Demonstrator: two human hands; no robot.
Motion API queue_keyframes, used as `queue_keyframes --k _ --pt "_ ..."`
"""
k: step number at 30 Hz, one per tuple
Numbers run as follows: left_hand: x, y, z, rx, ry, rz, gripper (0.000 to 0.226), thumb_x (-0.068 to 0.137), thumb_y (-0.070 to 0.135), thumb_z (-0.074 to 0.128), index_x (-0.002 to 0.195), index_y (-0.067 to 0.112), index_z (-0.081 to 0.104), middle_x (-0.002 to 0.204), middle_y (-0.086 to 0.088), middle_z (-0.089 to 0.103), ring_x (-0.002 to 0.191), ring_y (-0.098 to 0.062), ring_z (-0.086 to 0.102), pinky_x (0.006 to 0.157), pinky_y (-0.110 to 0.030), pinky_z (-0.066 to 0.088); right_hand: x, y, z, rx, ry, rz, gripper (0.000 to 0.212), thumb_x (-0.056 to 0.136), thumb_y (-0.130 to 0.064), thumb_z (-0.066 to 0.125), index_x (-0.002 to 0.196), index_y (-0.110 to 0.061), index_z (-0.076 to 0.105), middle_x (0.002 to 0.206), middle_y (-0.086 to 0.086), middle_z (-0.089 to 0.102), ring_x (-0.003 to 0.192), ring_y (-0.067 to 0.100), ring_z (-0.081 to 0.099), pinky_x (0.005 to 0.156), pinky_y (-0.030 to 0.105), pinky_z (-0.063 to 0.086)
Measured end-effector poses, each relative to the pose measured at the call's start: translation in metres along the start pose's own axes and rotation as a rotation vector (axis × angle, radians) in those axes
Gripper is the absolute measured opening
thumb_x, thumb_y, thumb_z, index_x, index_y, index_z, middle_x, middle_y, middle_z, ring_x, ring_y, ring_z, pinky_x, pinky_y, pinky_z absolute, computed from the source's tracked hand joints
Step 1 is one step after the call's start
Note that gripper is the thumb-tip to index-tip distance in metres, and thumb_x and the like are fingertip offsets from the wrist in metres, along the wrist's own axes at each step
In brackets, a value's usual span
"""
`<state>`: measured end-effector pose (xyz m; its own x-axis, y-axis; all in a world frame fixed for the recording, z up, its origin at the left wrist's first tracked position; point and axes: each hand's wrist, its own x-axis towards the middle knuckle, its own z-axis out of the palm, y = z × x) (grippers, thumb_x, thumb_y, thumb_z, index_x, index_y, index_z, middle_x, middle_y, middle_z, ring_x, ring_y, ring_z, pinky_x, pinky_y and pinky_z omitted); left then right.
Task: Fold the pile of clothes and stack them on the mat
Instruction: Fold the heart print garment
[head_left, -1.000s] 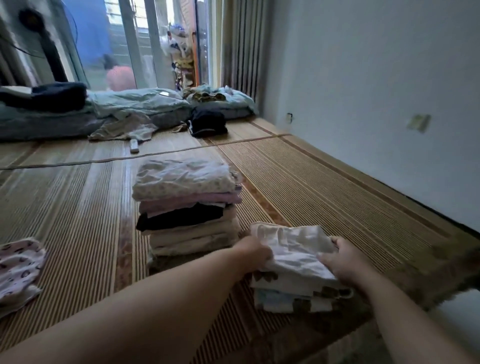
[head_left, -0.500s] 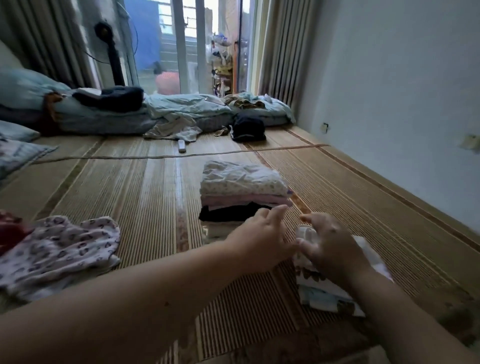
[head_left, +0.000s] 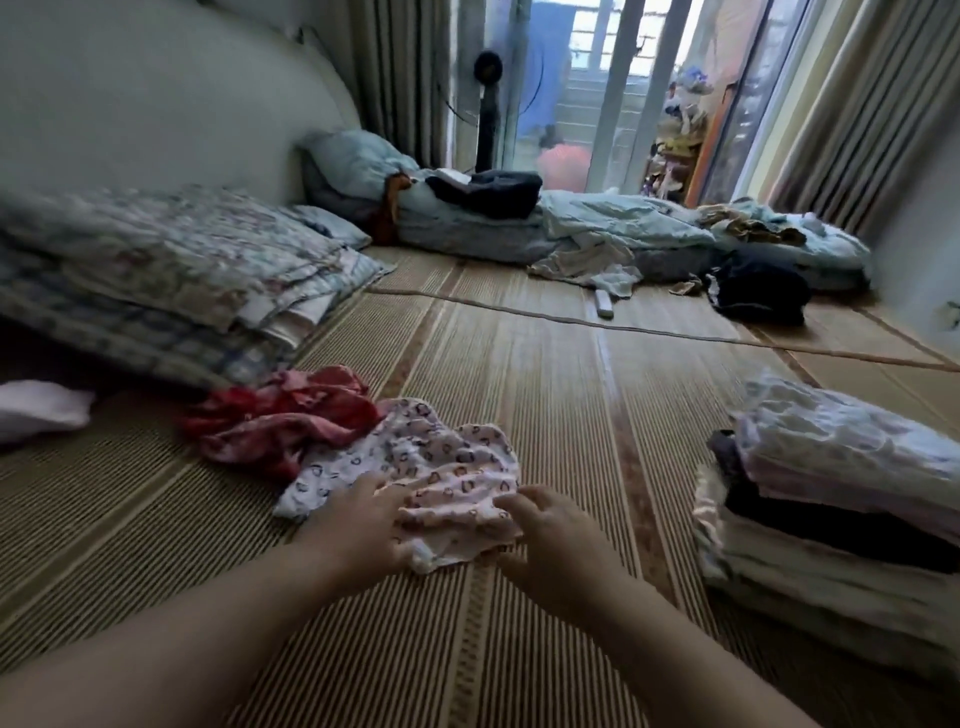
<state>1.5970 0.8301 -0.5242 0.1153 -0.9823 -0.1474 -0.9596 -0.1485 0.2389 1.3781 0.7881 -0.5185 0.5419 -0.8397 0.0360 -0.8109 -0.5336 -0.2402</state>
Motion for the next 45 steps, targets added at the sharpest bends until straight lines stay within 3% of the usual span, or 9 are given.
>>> queue_keyframes --k 8,11,16,29,32,36,39,42,45 --pt "0.041 -0.055 0.031 0.020 -0.062 -0.107 0.047 0.087 0.048 0.050 0.133 0.045 0.043 0.150 0.002 0.029 0.138 -0.026 0.023 0.114 -0.049 0.023 0.085 -0.013 0.067 0.034 -0.154 0.078 0.039 0.086 -0.049 0.055 0.121 -0.031 0.056 0.127 -0.005 0.053 0.117 0.018 0.048 0.096 0.039 0.046" --pt "0.052 -0.049 0.029 -0.005 -0.010 -0.112 0.028 0.090 0.043 0.049 0.116 0.040 0.058 0.133 0.003 0.046 0.130 -0.024 0.034 0.109 -0.049 0.027 0.088 -0.001 0.063 0.173 -0.090 0.149 0.011 0.088 -0.034 0.058 0.085 -0.025 0.063 0.090 -0.007 0.061 0.082 0.013 0.057 0.072 0.030 0.052" --pt "0.035 -0.035 0.009 -0.156 0.106 0.009 0.008 0.094 0.038 0.048 0.091 0.031 0.051 0.092 0.006 0.060 0.098 -0.018 0.056 0.087 -0.036 0.038 0.046 0.010 0.025 0.439 -0.054 0.154 0.013 0.089 -0.031 0.061 0.077 -0.027 0.059 0.071 -0.005 0.062 0.061 0.009 0.056 0.050 0.022 0.040" --pt "-0.072 -0.013 0.020 -0.275 -0.113 0.108 0.013 0.080 0.026 0.055 0.079 0.014 0.060 0.077 0.005 0.063 0.072 -0.009 0.059 0.062 -0.027 0.044 -0.111 0.054 -0.028 0.243 -0.303 0.411 0.014 0.072 -0.062 0.064 0.072 -0.058 0.051 0.076 -0.015 0.058 0.077 -0.003 0.057 0.079 0.020 0.048" --pt "-0.080 0.017 0.010 -0.443 -0.058 0.138 0.015 0.082 0.024 0.057 0.086 0.014 0.067 0.079 0.006 0.066 0.072 -0.010 0.064 0.061 -0.027 0.047 -0.125 0.029 -0.021 0.241 -0.302 0.375 0.067 0.046 -0.089 0.057 0.105 -0.058 0.050 0.103 -0.020 0.058 0.101 0.002 0.057 0.090 0.029 0.045" --pt "-0.081 0.041 0.001 -0.417 -0.030 0.184 0.011 0.084 0.022 0.055 0.079 0.015 0.063 0.078 -0.001 0.067 0.072 -0.020 0.064 0.064 -0.034 0.050 -0.132 0.005 -0.003 -0.025 -0.253 0.299 0.035 0.081 -0.053 0.054 0.111 -0.035 0.057 0.106 -0.020 0.042 0.099 0.011 0.052 0.093 0.038 0.044" --pt "-0.083 0.042 -0.003 -0.372 -0.316 0.252 0.014 0.086 0.026 0.058 0.072 0.024 0.058 0.079 0.002 0.063 0.064 -0.009 0.056 0.059 -0.026 0.046 -0.134 0.010 -0.010 0.099 -0.327 0.387 0.018 0.084 -0.044 0.057 0.077 -0.029 0.060 0.082 -0.012 0.057 0.076 0.007 0.056 0.066 0.025 0.050" --pt "-0.085 0.044 -0.008 -0.306 -0.722 0.279 0.023 0.086 0.032 0.066 0.108 0.027 0.065 0.098 0.006 0.064 0.088 -0.008 0.062 0.083 -0.028 0.054 -0.130 0.023 -0.028 0.314 -0.625 0.443 0.007 0.084 -0.036 0.066 0.085 -0.030 0.068 0.084 -0.007 0.068 0.069 0.008 0.062 0.057 0.019 0.046" --pt "-0.069 0.055 -0.012 -0.330 -0.804 0.247 0.041 0.088 0.023 0.067 0.127 0.017 0.056 0.100 0.007 0.060 0.100 -0.014 0.061 0.095 -0.032 0.051 -0.120 0.032 -0.033 0.351 -0.621 0.470 0.012 0.087 -0.031 0.064 0.095 -0.024 0.070 0.083 -0.004 0.070 0.069 0.012 0.066 0.055 0.022 0.050"
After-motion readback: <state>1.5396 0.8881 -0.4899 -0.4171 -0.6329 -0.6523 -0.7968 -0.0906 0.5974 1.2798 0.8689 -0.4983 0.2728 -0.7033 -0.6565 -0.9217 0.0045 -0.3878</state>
